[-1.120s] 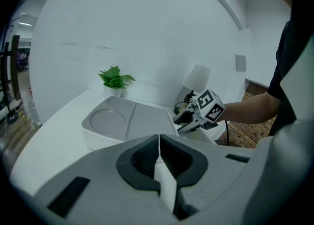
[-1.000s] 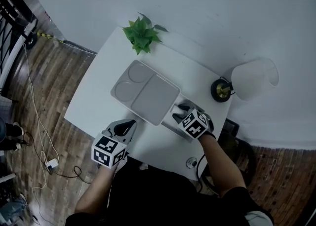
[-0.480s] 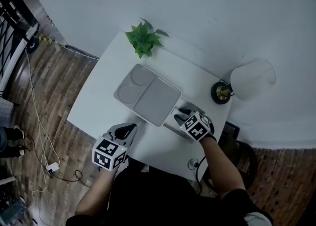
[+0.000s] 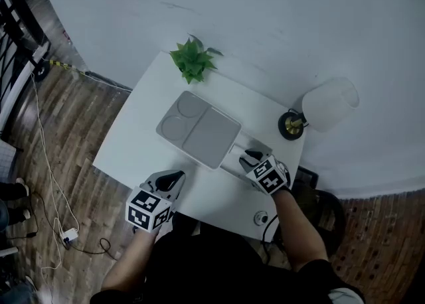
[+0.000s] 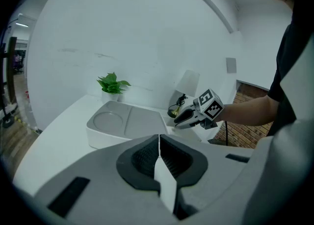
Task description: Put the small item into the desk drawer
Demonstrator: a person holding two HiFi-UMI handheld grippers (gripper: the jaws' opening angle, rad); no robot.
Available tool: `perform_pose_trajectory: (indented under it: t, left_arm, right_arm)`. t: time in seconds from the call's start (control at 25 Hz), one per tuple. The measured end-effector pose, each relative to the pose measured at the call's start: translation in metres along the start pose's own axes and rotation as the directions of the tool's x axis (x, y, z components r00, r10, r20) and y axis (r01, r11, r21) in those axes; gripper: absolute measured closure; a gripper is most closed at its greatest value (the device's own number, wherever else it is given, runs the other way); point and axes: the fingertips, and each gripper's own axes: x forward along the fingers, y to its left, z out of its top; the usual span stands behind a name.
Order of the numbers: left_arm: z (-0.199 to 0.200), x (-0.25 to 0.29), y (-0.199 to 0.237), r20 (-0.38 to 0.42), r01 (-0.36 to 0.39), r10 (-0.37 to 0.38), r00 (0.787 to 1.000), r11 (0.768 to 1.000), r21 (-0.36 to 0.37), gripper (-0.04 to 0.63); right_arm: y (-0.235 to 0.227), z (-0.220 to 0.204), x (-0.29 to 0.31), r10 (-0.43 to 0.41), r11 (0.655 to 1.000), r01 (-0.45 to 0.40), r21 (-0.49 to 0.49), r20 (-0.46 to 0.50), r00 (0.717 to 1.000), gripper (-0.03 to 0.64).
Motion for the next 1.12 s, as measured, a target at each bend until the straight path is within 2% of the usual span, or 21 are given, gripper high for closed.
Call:
perform_pose_trajectory:
  t: [0.2,0.44,0.56,0.68,0.8,0.96,1.12]
  left_arm:
    - [0.006,-0.015,-0.002,0.042,0.006,-0.006,0.999,1.000,0.014,0.578]
    - [0.016,-0.035,-0.010,0.080,0.033,-0.038,0.996,0.997,0.065,0.578]
    - [0.022,-0.042,-0.020,0.087,0.069,-0.078,0.993,0.993,0.096,0.578]
    - [0.040,-0.044,-0.038,0.114,0.134,-0.150,0.982,0.981,0.138,0.578]
    - [0.055,-0.040,-0.054,0.116,0.177,-0.203,0.972,0.963,0.202,0.578]
    - [0.069,-0.027,-0.069,0.113,0.202,-0.233,0.966,0.951,0.235,0.578]
    - [0.076,-0.016,-0.078,0.103,0.204,-0.236,0.966,0.946,0.252,0.578]
  right_arm:
    - [0.001,0.002,-0.033,-0.068,0.997,0.066,0.045,0.052,0.996,0.571]
    - [0.029,0.002,-0.075,-0.114,0.992,0.109,0.062,0.095,0.989,0.596]
    - [0.040,0.007,-0.109,-0.157,0.985,0.142,0.102,0.162,0.974,0.604]
    - [0.044,0.012,-0.148,-0.227,0.961,0.173,0.215,0.263,0.938,0.605]
    - [0.050,0.008,-0.182,-0.313,0.921,0.199,0.335,0.331,0.890,0.612]
    - [0.064,-0.005,-0.214,-0.392,0.845,0.142,0.516,0.416,0.820,0.613]
    - [0.064,-0.016,-0.232,-0.451,0.809,0.146,0.569,0.443,0.775,0.614]
